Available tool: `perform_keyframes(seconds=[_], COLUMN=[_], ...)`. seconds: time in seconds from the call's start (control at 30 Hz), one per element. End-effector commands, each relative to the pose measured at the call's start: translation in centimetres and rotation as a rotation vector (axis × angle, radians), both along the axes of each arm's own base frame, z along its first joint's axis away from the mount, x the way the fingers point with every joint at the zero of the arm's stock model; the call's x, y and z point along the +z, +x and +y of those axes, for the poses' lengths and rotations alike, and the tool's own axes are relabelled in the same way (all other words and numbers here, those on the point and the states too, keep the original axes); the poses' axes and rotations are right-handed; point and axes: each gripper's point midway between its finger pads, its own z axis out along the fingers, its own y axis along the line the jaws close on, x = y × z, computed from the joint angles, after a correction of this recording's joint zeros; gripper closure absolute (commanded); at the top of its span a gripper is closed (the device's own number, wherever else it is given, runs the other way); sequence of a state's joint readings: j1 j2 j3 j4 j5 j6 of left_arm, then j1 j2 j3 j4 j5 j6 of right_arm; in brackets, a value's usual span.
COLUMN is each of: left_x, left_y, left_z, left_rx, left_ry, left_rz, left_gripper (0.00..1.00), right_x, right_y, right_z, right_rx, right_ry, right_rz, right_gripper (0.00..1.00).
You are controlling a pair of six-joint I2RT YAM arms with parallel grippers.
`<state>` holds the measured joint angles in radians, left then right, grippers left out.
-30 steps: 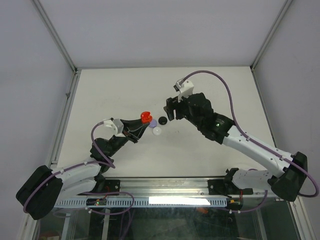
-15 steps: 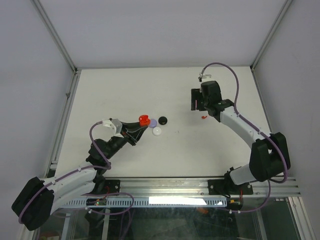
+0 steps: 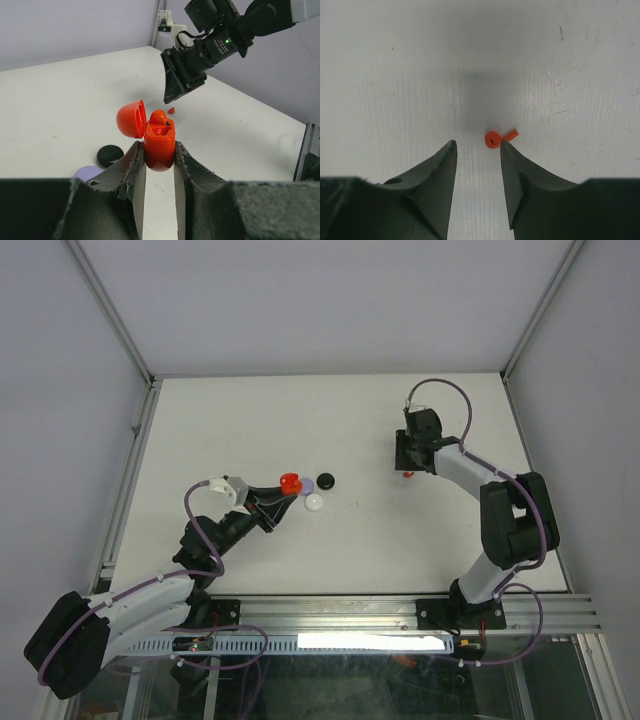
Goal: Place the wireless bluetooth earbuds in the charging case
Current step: Move the earbud to the center of the board.
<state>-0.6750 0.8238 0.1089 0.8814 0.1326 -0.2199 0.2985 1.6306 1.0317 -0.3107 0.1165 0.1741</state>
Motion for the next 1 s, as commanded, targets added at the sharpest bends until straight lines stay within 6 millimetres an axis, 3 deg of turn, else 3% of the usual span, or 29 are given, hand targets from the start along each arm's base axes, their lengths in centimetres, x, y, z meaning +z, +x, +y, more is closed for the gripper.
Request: perform_keyframes(seconds=[0.0, 0.23, 0.73, 0.97], left_x=[1.4, 1.2, 0.9, 0.8], left_y=[-0.4, -0.3, -0.2, -0.1], left_z=[-0.5, -0.6, -0.8, -0.8], left_rx=[-0.029, -0.032, -0.037, -0.035], left_ry=[-0.034, -0.029, -0.023, -0.022], left_rz=[-0.03, -0.024, -0.016, -0.017], left_gripper=[1.0, 1.0, 1.0, 1.0], right_x=[-0.2, -1.8, -2.6, -2.4], right_y=[1.2, 1.3, 1.3, 0.7], right_z=[-0.2, -0.5, -0.4, 0.1], right_rx=[-0.002, 0.01, 0.019, 0.042], right_ry=[-0.029, -0.069, -0.077, -0.089], right_rz=[-0.004, 0.047, 0.083, 0.098], right_gripper=[0.59, 0.65, 0.66, 0.8])
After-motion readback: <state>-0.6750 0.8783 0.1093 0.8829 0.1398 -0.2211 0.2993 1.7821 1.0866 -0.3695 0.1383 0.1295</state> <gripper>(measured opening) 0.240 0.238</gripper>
